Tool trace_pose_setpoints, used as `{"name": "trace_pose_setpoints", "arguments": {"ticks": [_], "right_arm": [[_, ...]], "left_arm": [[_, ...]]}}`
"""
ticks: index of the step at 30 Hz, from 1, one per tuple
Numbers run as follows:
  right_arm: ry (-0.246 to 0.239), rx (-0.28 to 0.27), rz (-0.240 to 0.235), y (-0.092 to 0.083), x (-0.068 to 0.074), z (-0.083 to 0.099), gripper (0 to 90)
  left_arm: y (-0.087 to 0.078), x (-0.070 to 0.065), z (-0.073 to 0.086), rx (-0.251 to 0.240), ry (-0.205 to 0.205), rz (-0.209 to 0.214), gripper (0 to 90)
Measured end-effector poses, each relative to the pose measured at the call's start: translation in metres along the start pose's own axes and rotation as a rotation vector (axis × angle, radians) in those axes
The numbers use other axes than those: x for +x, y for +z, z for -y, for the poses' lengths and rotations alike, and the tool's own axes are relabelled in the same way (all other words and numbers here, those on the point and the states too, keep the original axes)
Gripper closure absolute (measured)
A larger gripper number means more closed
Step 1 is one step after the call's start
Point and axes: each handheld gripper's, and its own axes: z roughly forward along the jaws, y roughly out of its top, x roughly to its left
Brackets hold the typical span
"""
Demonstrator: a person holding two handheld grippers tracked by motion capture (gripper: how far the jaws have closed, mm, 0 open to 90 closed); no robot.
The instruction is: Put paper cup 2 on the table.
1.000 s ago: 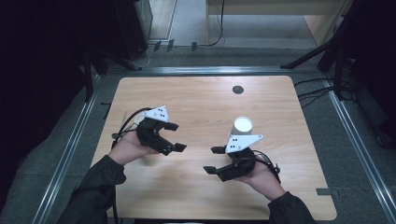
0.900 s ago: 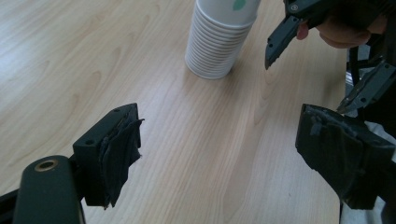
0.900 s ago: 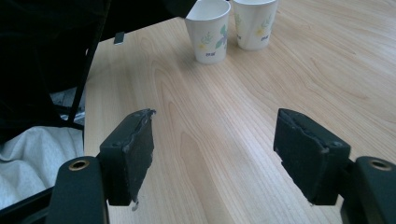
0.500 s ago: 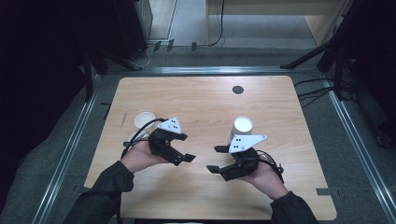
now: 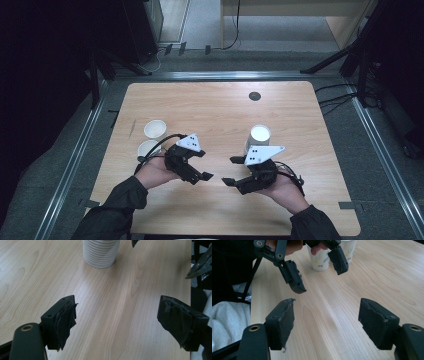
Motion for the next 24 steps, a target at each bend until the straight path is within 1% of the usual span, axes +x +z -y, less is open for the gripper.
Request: {"name": "trace_pose_setpoints", "arguments": {"ticks": [2, 7, 10, 11, 15, 20, 24], "right_arm": [[0.001, 0.003, 0.002, 0.0001, 0.0004, 0.0001, 28.7], [-0.005, -0.002, 0.011, -0.0002, -0.0001, 0.0005, 28.5], [-0.007, -0.004, 0.012, -0.0004, -0.0001, 0.0005, 28.4], [-0.008, -0.003, 0.012, -0.0005, 0.0000, 0.0005, 28.4], [-0.009, -0.004, 0.013, -0.0005, 0.0001, 0.0006, 28.3], [-0.010, -0.005, 0.015, -0.0007, 0.0001, 0.0006, 28.2], [-0.014, -0.006, 0.017, -0.0009, 0.0004, 0.0009, 28.0]], "left_arm": [[0.0000, 0.0000, 0.0002, 0.000, 0.005, 0.002, 15.9], [0.0002, 0.0000, 0.0007, -0.009, 0.001, 0.003, 15.9], [0.0008, -0.0006, 0.0009, -0.009, 0.009, -0.003, 15.8], [0.0011, -0.0013, 0.0011, -0.016, 0.009, -0.007, 15.9], [0.0024, -0.0020, 0.0018, -0.008, 0.017, 0.005, 15.8], [0.0035, -0.0032, 0.0026, -0.015, 0.021, 0.001, 15.8], [0.0041, -0.0030, 0.0034, -0.012, 0.032, -0.018, 15.8]]}}
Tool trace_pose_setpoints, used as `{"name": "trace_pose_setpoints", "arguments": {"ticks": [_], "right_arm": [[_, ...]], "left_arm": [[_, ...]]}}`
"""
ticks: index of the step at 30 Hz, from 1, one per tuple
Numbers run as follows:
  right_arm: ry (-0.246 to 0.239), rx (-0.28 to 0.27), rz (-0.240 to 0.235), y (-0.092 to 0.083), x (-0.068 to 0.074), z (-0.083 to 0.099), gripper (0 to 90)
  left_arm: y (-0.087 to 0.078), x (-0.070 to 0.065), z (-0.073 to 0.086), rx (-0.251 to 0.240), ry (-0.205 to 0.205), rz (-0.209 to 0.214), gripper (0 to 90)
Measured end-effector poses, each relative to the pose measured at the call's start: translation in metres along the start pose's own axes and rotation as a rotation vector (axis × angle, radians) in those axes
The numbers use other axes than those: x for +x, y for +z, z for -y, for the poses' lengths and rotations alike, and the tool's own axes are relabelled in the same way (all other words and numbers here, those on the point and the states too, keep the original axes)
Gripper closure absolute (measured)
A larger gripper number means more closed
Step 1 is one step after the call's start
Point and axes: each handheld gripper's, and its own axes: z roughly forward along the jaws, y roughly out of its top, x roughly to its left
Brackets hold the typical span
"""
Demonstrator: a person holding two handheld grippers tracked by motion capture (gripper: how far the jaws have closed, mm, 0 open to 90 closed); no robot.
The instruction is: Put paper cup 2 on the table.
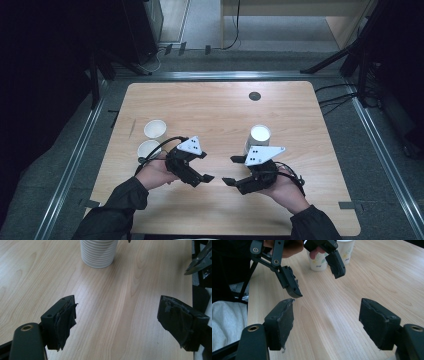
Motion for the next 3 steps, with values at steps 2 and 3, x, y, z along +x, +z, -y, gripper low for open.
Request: {"name": "trace_pose_setpoints", "arguments": {"ticks": [2, 3], "right_arm": [[-0.009, 0.001, 0.006, 0.0003, 0.0004, 0.0004, 27.9], [-0.012, 0.001, 0.006, 0.0006, 0.0006, 0.0005, 27.8]], "left_arm": [[0.0001, 0.0001, 0.0004, -0.004, -0.001, -0.005, 15.7], [-0.0001, 0.0004, 0.0005, -0.006, 0.000, -0.009, 15.7]]}}
